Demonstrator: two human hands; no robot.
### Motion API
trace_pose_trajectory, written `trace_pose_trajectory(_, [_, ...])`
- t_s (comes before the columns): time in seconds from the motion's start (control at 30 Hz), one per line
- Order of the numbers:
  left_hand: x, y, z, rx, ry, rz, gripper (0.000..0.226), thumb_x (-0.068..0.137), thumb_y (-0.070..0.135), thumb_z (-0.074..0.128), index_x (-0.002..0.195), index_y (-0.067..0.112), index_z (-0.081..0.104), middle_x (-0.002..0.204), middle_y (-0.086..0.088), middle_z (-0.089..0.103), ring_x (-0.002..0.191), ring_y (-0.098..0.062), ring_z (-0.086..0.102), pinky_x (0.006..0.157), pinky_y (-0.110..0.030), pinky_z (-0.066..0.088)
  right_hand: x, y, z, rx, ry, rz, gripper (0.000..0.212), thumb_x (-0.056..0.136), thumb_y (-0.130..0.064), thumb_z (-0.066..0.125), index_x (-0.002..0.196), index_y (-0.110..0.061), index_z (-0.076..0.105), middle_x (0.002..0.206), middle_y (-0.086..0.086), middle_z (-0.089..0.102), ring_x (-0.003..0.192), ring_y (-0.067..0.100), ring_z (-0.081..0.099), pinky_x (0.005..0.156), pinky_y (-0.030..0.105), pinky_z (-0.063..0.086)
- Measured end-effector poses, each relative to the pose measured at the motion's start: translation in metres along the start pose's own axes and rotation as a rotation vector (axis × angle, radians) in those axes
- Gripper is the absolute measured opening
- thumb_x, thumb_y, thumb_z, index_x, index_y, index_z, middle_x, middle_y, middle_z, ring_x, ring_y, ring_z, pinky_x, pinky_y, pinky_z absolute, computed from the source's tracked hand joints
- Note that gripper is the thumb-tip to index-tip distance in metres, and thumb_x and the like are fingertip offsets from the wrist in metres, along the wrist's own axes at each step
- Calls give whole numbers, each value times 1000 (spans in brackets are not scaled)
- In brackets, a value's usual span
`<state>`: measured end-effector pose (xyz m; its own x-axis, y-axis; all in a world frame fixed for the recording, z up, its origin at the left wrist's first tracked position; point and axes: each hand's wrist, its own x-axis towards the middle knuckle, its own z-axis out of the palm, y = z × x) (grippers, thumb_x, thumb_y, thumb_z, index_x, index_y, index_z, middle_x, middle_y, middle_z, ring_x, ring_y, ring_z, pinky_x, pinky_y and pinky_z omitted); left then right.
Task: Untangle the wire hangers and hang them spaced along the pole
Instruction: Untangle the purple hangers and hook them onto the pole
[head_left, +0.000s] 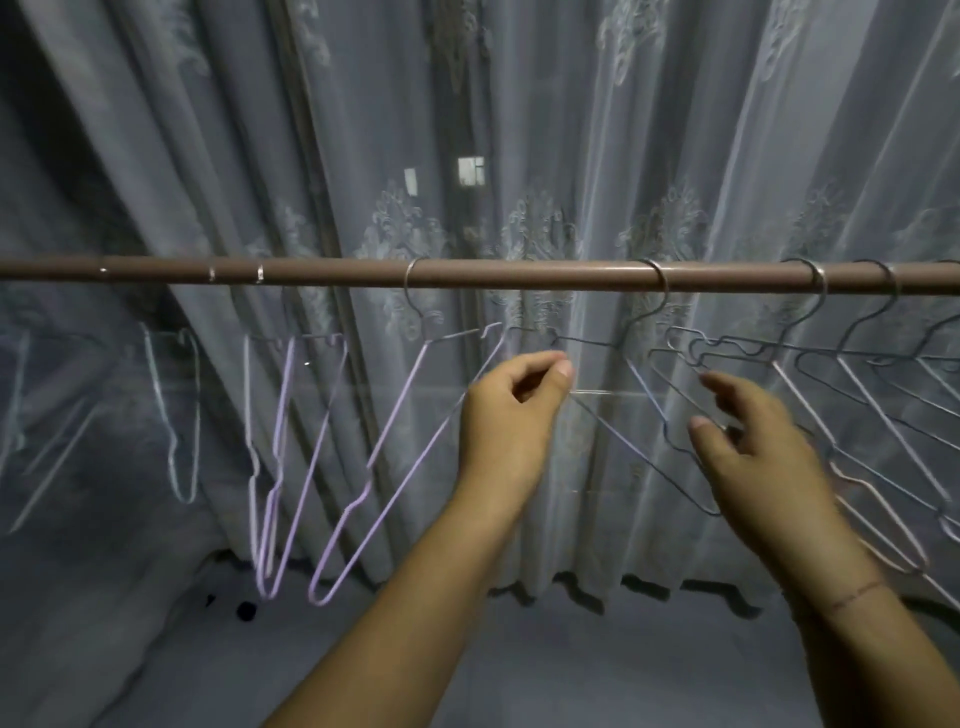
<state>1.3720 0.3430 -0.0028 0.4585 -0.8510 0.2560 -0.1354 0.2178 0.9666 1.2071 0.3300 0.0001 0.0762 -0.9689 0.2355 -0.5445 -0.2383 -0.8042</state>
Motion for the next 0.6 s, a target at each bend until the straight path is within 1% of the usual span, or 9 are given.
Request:
trace_pose_trajectory(0.07, [-7, 6, -25, 29, 74, 54, 19, 87, 22, 62, 104, 21, 70, 95, 14, 71, 93, 3, 65, 82, -9, 49, -8, -15, 9, 39, 25, -85, 46, 91, -18, 47, 136, -25, 38, 142, -3, 38, 124, 18, 44, 107, 44, 37])
trace_pose_trajectory(0.1, [-10, 9, -37, 38, 116, 74, 18, 87, 21, 62, 104, 21, 70, 95, 14, 70, 93, 4, 64, 81, -8, 49, -13, -24, 15, 84, 9, -127, 45, 91, -17, 47, 135, -24, 40, 139, -5, 40, 126, 14, 41, 108, 42, 36])
trace_pose_trajectory(0.17, [-12, 13, -64, 42, 211, 98, 17, 87, 20, 62, 102, 23, 70, 92, 15, 70, 91, 5, 65, 78, -6, 49, -23, -43, 31, 161, -42, -220, 42, 90, -14, 48, 130, -25, 44, 131, -11, 43, 119, 6, 43, 106, 33, 36])
trace_pose_trajectory(0.27, [-9, 17, -103, 47, 349, 121, 19, 88, 19, 61, 105, 22, 69, 94, 16, 69, 89, 10, 63, 73, -2, 47, -37, -71, 61, 299, -160, -282, 37, 88, -7, 51, 120, -26, 50, 123, -8, 53, 109, -3, 52, 100, 21, 41])
trace_pose_trajectory(0.3, [-6, 17, -116, 46, 392, 123, 20, 88, 19, 60, 107, 21, 68, 96, 16, 68, 89, 10, 63, 73, -1, 46, -41, -80, 72, 360, -231, -269, 36, 88, -6, 51, 118, -26, 52, 121, -8, 56, 109, -4, 54, 99, 19, 43])
trace_pose_trajectory(0.37, [0, 16, -140, 58, 449, 121, 25, 90, 19, 58, 113, 19, 66, 103, 13, 67, 92, 7, 61, 73, 2, 45, -49, -97, 98, 467, -364, -236, 35, 89, -4, 51, 118, -23, 55, 118, -7, 61, 110, -2, 57, 98, 20, 45])
trace_pose_trajectory(0.47, [13, 11, -166, 81, 431, 63, 32, 93, 20, 53, 124, 19, 59, 120, 7, 62, 100, 4, 57, 74, 0, 43, -58, -123, 142, 565, -459, -188, 34, 89, -4, 51, 116, -24, 56, 117, -7, 63, 111, 0, 57, 99, 22, 45])
trace_pose_trajectory(0.53, [23, 7, -178, 81, 365, -5, 37, 95, 16, 48, 131, 19, 53, 133, 3, 56, 115, -3, 52, 83, -4, 37, -61, -138, 175, 570, -442, -142, 38, 89, -5, 51, 122, -24, 53, 125, -5, 59, 117, 2, 53, 105, 26, 41])
trace_pose_trajectory(0.6, [30, 3, -188, 54, 266, -69, 42, 96, 11, 43, 137, 18, 45, 143, 1, 46, 128, -8, 44, 98, -14, 34, -61, -149, 207, 531, -390, -90, 44, 88, -10, 53, 129, -24, 47, 135, -3, 52, 124, 5, 47, 110, 33, 37])
